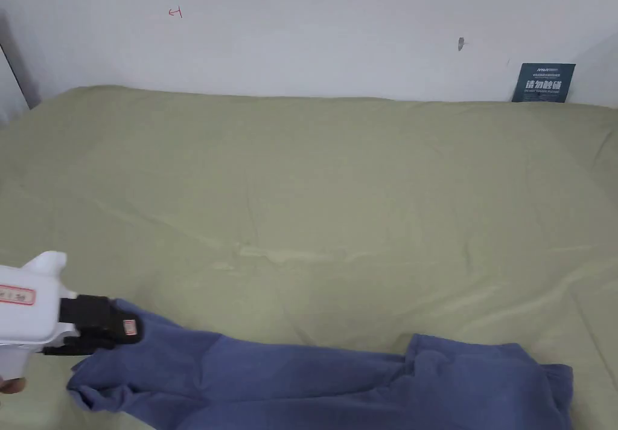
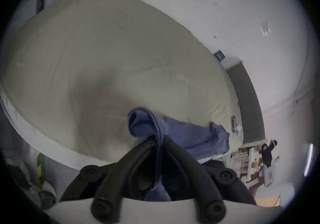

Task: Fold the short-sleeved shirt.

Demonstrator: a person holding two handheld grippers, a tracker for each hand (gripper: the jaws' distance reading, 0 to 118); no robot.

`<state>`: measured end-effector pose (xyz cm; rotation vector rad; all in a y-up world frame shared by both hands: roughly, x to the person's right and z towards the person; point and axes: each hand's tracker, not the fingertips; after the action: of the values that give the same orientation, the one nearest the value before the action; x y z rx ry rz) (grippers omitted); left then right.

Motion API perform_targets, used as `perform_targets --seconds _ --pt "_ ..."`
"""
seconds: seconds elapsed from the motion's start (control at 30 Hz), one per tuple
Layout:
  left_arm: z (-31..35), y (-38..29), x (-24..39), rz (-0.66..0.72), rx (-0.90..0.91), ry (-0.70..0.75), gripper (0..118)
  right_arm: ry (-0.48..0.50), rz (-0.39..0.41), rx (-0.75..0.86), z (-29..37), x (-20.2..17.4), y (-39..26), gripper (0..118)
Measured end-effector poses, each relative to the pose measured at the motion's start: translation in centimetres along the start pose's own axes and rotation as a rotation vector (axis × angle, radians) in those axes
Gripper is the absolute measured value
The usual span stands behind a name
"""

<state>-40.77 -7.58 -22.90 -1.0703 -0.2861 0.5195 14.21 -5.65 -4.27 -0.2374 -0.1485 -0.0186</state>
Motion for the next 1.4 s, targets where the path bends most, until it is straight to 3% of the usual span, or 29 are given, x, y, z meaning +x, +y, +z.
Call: perform_targets --seconds 0.23,0.6,0.63,0.67,0.7,0.77,0.9,0.93,1.0,1.07,1.17,1.3,1.4 --pt "-5.2 -1.8 9.7 -0.128 -0.069 0.013 6 0.004 -0.027 -0.009 0.1 0.7 -0.7 0" --pt "-20.6 -4.7 18.4 -0.233 -0.244 -0.01 9 -0.001 -0.055 -0.055 -0.3 1.9 -2.2 0" --pt "-21.6 -5.1 18.8 -0.262 -0.256 -0.009 40 -0.003 -0.058 -0.06 -0.4 2.0 -2.3 0" --pt "-22.5 -5.9 19.6 -0.282 -0.258 -0.045 83 -0.004 -0.062 -0.067 -0.4 2.1 -2.4 0" --pt "-23.2 -6.0 19.5 -0.287 -0.295 -0.061 114 -0.007 -0.066 -0.073 -0.5 2.2 -2.5 0" --pt "-22.6 -6.1 19.4 -0.286 -0.254 -0.048 118 -0.005 -0.075 -0.09 -0.7 2.3 -2.7 0" --pt "-19.6 -5.1 18.1 -0.27 -0.205 -0.044 112 0.005 -0.086 -0.116 -1.2 2.3 -3.3 0" --pt "-18.6 -4.6 17.5 -0.266 -0.193 -0.047 85 0.009 -0.089 -0.121 -1.4 2.3 -3.4 0" --pt "-16.6 -4.2 15.8 -0.244 -0.135 -0.059 0 0.018 -0.093 -0.128 -1.6 2.0 -3.6 0" --pt "-15.3 -3.7 13.7 -0.209 -0.104 0.009 0 0.027 -0.094 -0.13 -1.8 1.7 -3.7 0" --pt "-14.9 -3.1 11.6 -0.18 -0.143 -0.031 0 0.045 -0.09 -0.137 -2.1 1.2 -3.7 0" --pt "-19.1 -4.9 11.9 -0.175 -0.225 -0.05 0 0.055 -0.073 -0.147 -2.1 0.7 -3.8 0" --pt "-23.9 -7.8 13.3 -0.146 -0.329 -0.152 0 0.049 -0.065 -0.153 -2.0 0.7 -3.7 0"
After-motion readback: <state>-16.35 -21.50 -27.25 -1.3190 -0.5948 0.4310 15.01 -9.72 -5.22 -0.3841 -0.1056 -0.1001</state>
